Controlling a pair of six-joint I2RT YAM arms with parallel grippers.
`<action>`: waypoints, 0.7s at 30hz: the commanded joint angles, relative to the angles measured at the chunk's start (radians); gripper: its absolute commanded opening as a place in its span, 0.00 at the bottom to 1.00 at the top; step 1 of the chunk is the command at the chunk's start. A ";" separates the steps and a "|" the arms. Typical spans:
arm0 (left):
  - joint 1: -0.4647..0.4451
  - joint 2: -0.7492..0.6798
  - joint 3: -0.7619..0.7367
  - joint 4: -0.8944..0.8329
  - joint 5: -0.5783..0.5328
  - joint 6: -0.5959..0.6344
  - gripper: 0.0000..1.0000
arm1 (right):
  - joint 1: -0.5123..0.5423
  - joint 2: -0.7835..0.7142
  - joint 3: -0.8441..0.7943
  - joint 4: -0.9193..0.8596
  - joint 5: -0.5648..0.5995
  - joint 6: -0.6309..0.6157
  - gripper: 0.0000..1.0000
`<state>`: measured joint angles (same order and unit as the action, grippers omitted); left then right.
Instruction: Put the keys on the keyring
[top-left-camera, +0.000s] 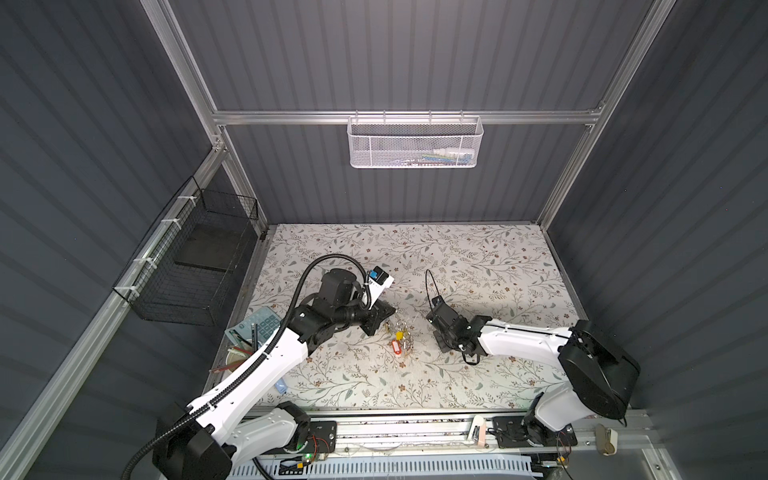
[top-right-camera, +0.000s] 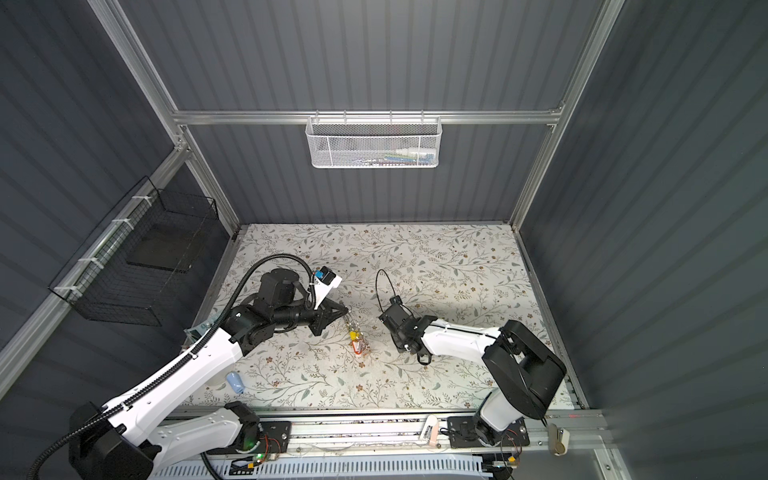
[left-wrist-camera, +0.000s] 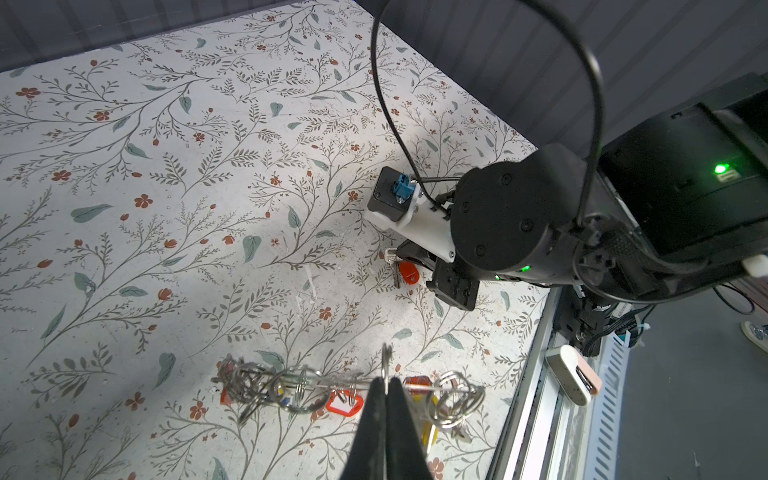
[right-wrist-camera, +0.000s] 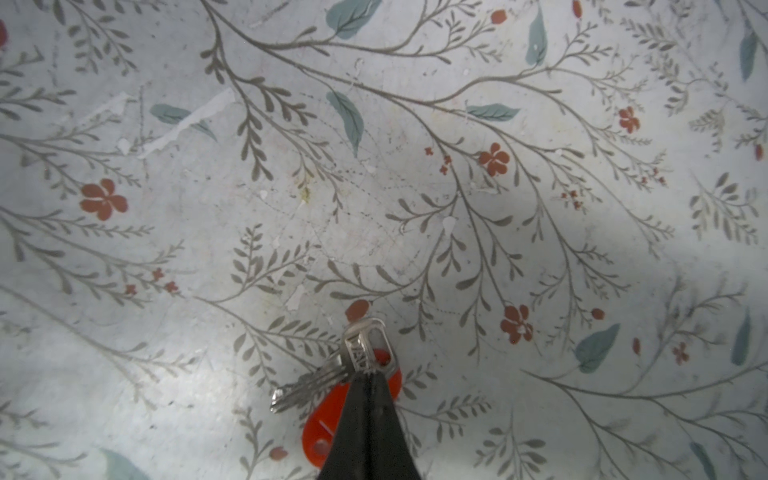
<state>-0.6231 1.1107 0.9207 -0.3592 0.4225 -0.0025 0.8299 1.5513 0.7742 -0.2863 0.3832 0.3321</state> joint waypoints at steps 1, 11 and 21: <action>-0.004 -0.018 0.002 0.028 0.026 0.022 0.00 | -0.018 -0.026 0.011 0.032 -0.095 0.028 0.00; -0.004 -0.028 0.000 0.030 0.031 0.022 0.00 | -0.125 -0.094 -0.042 0.123 -0.336 0.105 0.00; -0.004 -0.027 0.000 0.032 0.031 0.021 0.00 | -0.165 -0.059 -0.089 0.185 -0.383 0.131 0.00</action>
<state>-0.6231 1.1084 0.9207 -0.3592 0.4229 -0.0021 0.6731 1.4792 0.6983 -0.1265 0.0254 0.4450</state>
